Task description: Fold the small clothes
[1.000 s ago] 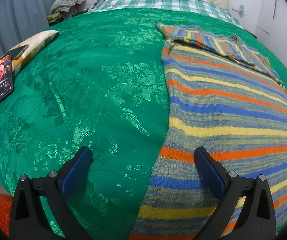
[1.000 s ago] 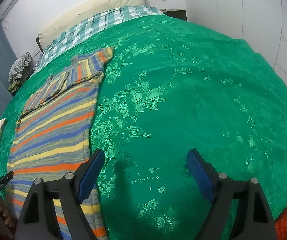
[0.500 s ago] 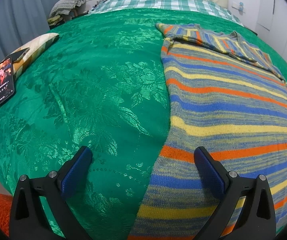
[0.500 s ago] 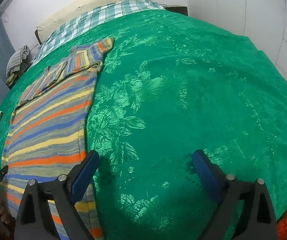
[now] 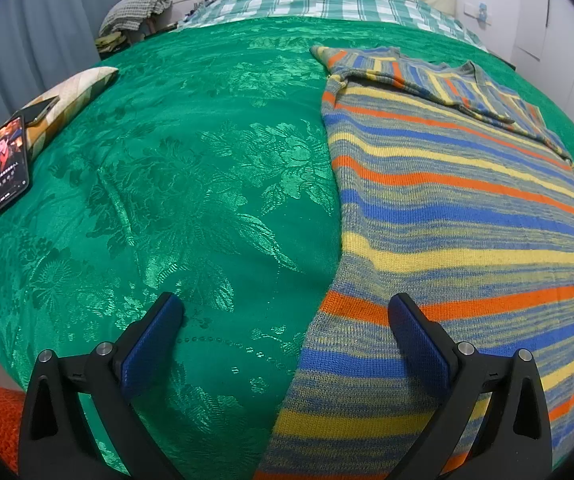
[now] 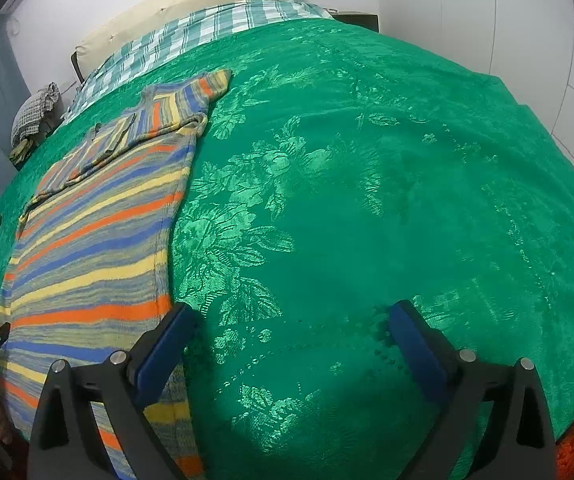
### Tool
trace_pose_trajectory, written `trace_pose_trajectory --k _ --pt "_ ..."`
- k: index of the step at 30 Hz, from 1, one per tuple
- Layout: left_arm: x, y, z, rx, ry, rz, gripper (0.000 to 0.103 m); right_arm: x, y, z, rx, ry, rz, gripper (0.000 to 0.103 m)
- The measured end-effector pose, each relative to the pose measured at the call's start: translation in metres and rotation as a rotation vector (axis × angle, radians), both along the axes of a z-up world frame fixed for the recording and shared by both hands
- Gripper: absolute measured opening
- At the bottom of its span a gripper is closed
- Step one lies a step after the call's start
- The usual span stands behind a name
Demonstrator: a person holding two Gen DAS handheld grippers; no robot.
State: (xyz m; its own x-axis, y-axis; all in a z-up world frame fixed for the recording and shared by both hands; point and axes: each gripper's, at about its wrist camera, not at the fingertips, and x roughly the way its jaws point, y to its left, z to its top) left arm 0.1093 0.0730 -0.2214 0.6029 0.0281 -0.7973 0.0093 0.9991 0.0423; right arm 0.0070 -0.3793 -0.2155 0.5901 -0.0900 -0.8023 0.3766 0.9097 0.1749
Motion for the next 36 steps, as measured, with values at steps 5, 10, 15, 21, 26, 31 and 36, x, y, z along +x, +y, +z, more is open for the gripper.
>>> trace_pose_trajectory --k 5,10,15,21,26,31,36 --pt "-0.0001 -0.0001 -0.0001 0.000 0.000 0.000 0.103 -0.0003 0.0005 -0.0007 -0.002 0.000 0.001 0.099" --pt "0.0000 -0.0001 -0.0001 0.000 0.000 0.000 0.103 -0.0002 0.0008 -0.0004 -0.003 0.000 0.001 0.099" --pt "0.0000 -0.0002 -0.0001 0.000 0.000 0.000 0.103 -0.0003 0.0012 -0.0007 -0.005 0.001 0.002 0.099" --pt "0.0000 -0.0004 -0.0001 0.000 0.000 0.000 0.103 -0.0008 0.0021 -0.0008 -0.012 0.003 0.004 0.100" --pt "0.0000 -0.0005 -0.0001 0.000 0.000 0.001 0.103 -0.0009 0.0028 -0.0010 -0.013 0.003 0.005 0.100" --pt "-0.0002 -0.0009 -0.0004 0.001 -0.002 0.000 0.103 -0.0007 0.0032 -0.0011 -0.017 0.003 0.007 0.100" --pt "-0.0001 -0.0009 -0.0005 0.000 -0.001 0.000 0.103 -0.0005 0.0030 -0.0012 -0.023 0.004 0.009 0.100"
